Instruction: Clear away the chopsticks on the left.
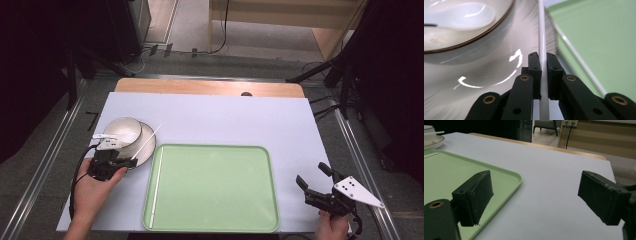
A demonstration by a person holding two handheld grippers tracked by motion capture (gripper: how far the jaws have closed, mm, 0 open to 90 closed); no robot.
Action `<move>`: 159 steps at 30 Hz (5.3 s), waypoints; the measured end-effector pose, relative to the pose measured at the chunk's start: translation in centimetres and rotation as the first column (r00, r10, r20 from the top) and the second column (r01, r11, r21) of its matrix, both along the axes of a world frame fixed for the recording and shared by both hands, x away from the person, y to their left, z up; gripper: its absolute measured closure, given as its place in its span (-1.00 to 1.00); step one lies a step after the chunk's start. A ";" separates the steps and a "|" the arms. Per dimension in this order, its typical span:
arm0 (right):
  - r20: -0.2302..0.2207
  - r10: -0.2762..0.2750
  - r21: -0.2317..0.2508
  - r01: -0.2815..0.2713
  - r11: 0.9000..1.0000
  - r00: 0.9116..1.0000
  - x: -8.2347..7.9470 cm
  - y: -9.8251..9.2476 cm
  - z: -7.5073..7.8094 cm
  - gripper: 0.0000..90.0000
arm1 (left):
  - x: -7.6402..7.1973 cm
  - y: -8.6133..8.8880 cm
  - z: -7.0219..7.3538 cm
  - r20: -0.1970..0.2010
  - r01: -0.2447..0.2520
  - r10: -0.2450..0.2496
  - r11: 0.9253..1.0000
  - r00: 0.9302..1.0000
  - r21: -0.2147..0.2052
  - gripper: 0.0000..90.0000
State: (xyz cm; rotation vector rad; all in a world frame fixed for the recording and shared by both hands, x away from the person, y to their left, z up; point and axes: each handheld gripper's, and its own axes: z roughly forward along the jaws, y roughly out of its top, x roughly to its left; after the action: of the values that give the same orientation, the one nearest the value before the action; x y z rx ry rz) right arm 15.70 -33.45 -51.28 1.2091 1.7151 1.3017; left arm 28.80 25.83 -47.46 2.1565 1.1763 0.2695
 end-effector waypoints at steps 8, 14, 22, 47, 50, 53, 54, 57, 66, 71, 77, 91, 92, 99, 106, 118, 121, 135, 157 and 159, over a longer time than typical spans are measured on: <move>0.000 0.003 0.001 -0.003 1.000 1.000 0.0 0.1 0.0 -0.72 | -2.2 -3.6 0.1 0.015 0.041 -0.040 0.998 0.999 -0.041 0.89; 0.001 0.003 0.000 -0.003 1.000 1.000 0.0 0.0 0.0 -0.72 | -3.7 -6.5 -0.9 -0.029 0.069 -0.071 0.996 0.997 -0.054 0.89; -0.002 0.001 -0.003 -0.001 1.000 1.000 0.0 0.1 0.0 -0.72 | -4.8 -9.9 -2.8 -0.104 0.087 -0.092 0.995 0.990 -0.047 0.89; 0.003 0.001 -0.001 -0.001 1.000 1.000 0.0 0.0 0.1 -0.72 | -5.2 -11.0 -3.6 -0.117 0.087 -0.088 0.996 0.989 -0.013 0.86; 0.003 0.001 0.000 -0.001 1.000 1.000 0.0 0.1 0.1 -0.72 | -5.2 -10.9 -3.6 -0.124 0.089 -0.091 0.996 0.988 -0.024 0.83; 0.005 0.000 -0.001 0.000 1.000 1.000 0.0 0.0 0.1 -0.72 | -4.8 -10.8 -3.3 -0.139 0.099 -0.107 0.993 0.985 -0.061 0.66; 0.005 0.000 -0.001 0.000 1.000 1.000 0.0 0.0 0.1 -0.72 | -4.8 -10.8 -3.3 -0.139 0.099 -0.107 0.993 0.985 -0.061 0.66; 0.005 -0.002 0.003 0.002 1.000 1.000 0.0 0.0 0.1 -0.72 | -4.0 -11.1 -2.3 -0.091 0.087 -0.096 0.991 0.991 -0.104 0.69; -0.002 0.002 0.000 -0.002 1.000 1.000 0.1 0.1 0.0 -0.72 | -0.9 -15.9 -3.3 -0.068 0.178 -0.185 0.980 0.980 -0.091 1.00; -0.001 -0.004 0.005 0.004 1.000 1.000 -0.1 -0.1 0.0 -0.72 | -0.3 -17.2 -4.2 -0.023 0.190 -0.191 0.982 0.981 -0.015 1.00; -0.003 -0.004 0.009 0.004 1.000 1.000 -0.1 -0.3 -0.1 -0.72 | 0.3 -16.1 -4.3 -0.022 0.129 -0.130 0.991 0.991 -0.018 1.00; 0.001 0.001 -0.001 -0.001 1.000 1.000 0.0 0.0 0.0 -0.72 | 1.1 -11.9 -4.3 -0.025 0.017 -0.019 0.998 1.000 -0.054 1.00; 0.001 0.001 -0.001 -0.001 1.000 1.000 0.0 0.0 0.0 -0.72 | 1.1 -11.8 -4.3 -0.025 0.018 -0.019 0.998 1.000 -0.056 1.00; 0.001 -0.003 0.005 0.003 1.000 1.000 -0.1 -0.2 0.0 -0.72 | 1.2 -11.2 -4.4 -0.024 0.005 -0.006 0.998 1.000 -0.063 1.00; 0.000 -0.002 0.006 0.002 1.000 1.000 -0.1 -0.2 0.0 -0.72 | 1.1 -11.1 -4.4 -0.021 0.006 -0.007 0.998 1.000 -0.064 1.00; 0.002 -0.001 0.006 0.001 1.000 1.000 -0.1 -0.2 0.0 -0.72 | -0.2 -9.7 -1.8 0.121 0.026 -0.002 0.979 0.993 -0.203 -0.12; 0.001 0.000 0.008 0.000 1.000 1.000 -0.1 -0.2 0.0 -0.72 | -0.6 -9.0 -1.1 0.121 0.036 -0.007 0.969 0.993 -0.244 -0.74; 0.000 -0.002 0.007 0.002 1.000 1.000 0.0 -0.2 0.0 -0.72 | -3.1 -3.9 -0.5 0.233 0.078 -0.004 0.948 0.972 -0.308 -1.00; 0.003 -0.002 0.010 0.002 1.000 1.000 -0.1 -0.2 0.0 -0.72 | -6.1 2.1 -0.4 0.291 0.048 0.040 0.956 0.956 -0.290 -1.00; 0.001 -0.001 0.008 0.001 1.000 1.000 0.0 -0.2 0.0 -0.72 | -6.4 2.7 -0.4 0.305 0.044 0.047 0.957 0.951 -0.286 -1.00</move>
State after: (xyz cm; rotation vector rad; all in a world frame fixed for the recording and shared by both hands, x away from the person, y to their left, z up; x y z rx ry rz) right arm 15.66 -33.61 -51.29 1.2131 1.7101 1.3096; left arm 22.38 28.53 -47.89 1.7812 0.9707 0.3936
